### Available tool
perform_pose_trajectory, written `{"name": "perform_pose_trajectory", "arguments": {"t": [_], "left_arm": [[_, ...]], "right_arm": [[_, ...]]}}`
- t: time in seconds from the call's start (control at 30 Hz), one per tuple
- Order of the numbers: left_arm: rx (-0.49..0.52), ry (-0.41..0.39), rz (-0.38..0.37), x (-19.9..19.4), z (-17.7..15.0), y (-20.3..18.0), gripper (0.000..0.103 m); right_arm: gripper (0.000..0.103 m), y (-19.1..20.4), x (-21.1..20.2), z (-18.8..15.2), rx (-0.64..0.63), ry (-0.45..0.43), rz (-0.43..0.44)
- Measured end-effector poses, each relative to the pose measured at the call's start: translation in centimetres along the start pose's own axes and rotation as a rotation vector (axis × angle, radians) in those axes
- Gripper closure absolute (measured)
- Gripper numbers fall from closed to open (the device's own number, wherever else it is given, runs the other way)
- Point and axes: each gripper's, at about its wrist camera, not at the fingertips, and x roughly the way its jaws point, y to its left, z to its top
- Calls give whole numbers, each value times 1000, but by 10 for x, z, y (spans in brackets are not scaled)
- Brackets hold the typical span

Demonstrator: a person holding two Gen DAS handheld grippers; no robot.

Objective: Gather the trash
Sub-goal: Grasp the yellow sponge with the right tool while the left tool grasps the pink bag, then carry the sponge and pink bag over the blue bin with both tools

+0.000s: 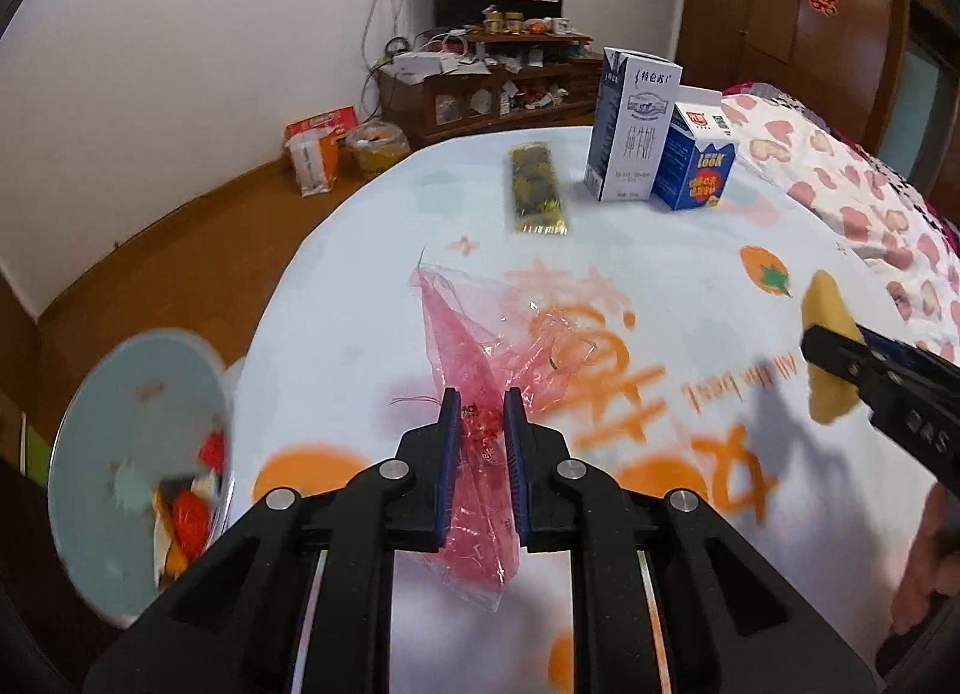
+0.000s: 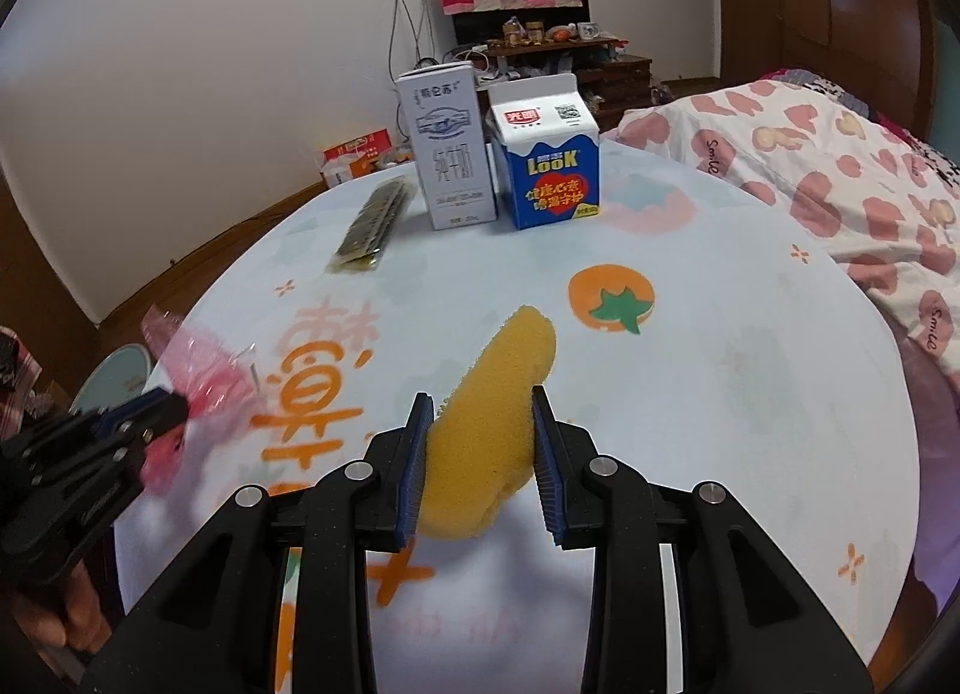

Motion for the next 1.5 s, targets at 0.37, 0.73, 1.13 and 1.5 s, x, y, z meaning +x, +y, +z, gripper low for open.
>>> {"name": "perform_pose_trajectory", "arguments": {"t": [0.37, 0.73, 1.13, 1.5], "left_arm": [[-38, -18, 141, -44, -31, 19, 88], [-55, -76, 247, -75, -37, 44, 88], [-129, -86, 297, -88, -46, 83, 88], [-204, -88, 356, -95, -50, 123, 88]], "right_arm": [[70, 37, -24, -20, -78, -8, 35], [70, 80, -41, -25, -173, -39, 75], [70, 126, -39, -29, -255, -37, 126], [70, 173, -35, -26, -317, -35, 204]]}}
